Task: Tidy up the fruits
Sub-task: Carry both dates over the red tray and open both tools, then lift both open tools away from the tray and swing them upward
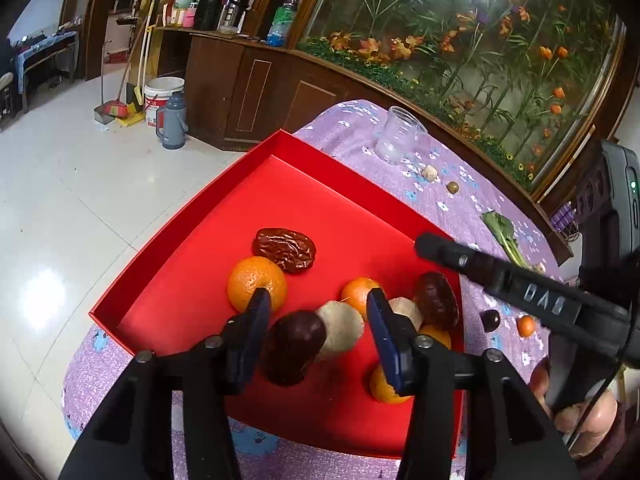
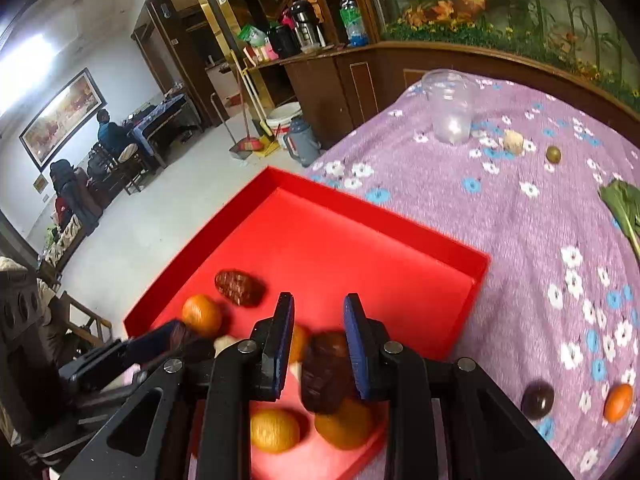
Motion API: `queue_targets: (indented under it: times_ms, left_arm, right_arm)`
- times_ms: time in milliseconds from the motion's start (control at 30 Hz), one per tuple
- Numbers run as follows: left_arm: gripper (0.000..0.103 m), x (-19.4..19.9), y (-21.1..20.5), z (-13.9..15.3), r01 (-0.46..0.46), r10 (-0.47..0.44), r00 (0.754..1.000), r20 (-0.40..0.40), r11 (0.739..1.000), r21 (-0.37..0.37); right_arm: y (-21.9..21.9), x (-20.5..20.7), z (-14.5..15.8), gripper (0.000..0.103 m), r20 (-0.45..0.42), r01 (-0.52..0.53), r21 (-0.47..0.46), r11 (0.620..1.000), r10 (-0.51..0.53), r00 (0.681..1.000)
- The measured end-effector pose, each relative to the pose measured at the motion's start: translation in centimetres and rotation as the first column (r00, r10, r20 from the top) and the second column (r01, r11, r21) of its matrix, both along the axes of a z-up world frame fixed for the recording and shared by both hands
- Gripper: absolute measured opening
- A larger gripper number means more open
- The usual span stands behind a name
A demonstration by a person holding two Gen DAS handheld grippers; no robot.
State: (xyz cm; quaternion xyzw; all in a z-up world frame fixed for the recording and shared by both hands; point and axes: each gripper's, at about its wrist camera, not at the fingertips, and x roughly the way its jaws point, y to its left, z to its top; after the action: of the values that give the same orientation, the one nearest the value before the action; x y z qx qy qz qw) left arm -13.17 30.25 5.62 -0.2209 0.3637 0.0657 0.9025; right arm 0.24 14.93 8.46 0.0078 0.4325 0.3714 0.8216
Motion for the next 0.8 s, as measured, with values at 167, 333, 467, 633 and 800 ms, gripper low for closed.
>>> queue_targets:
  times_ms: [167, 333, 467, 633, 800]
  left_arm:
    - [0.058, -0.3, 0.2, 0.5, -0.012, 0.012, 1.000, 0.016, 1.000, -0.017]
    - [0.059, -0.4, -0.4, 0.9, -0.001, 0.001, 1.000, 0.017, 1.000, -0.022]
    - [0.059, -0.5, -1.7, 1.4, 0.020, -0.019, 1.000, 0.022, 1.000, -0.011]
    - [0.061, -1.2, -2.4, 2.4, 0.025, -0.025, 0.999, 0.039, 1.000, 0.013]
    - [0.062, -1.6, -2.1, 2.8, 0.006, -0.006, 0.999, 0.040, 1.000, 0.012]
  right_arm:
    - [-2.3, 0.3, 1.9, 0.047, 0.047, 0.050, 0.044, 0.998, -0.053, 0.998]
    - [-6.7, 0.4, 2.2, 0.048, 0.017, 0.142, 0.087, 0.986, -0.144, 0.989]
    - [-8.4, 0.0, 1.3, 0.048, -0.020, 0.170, 0.072, 0.983, -0.169, 0.985]
    - [-5.5, -2.9, 0.2, 0.048, 0.011, 0.031, -0.032, 0.999, -0.031, 0.999]
    - [-1.1, -4.3, -1.7, 0.034, 0.035, -0.074, -0.237, 0.969, 0.085, 0.996]
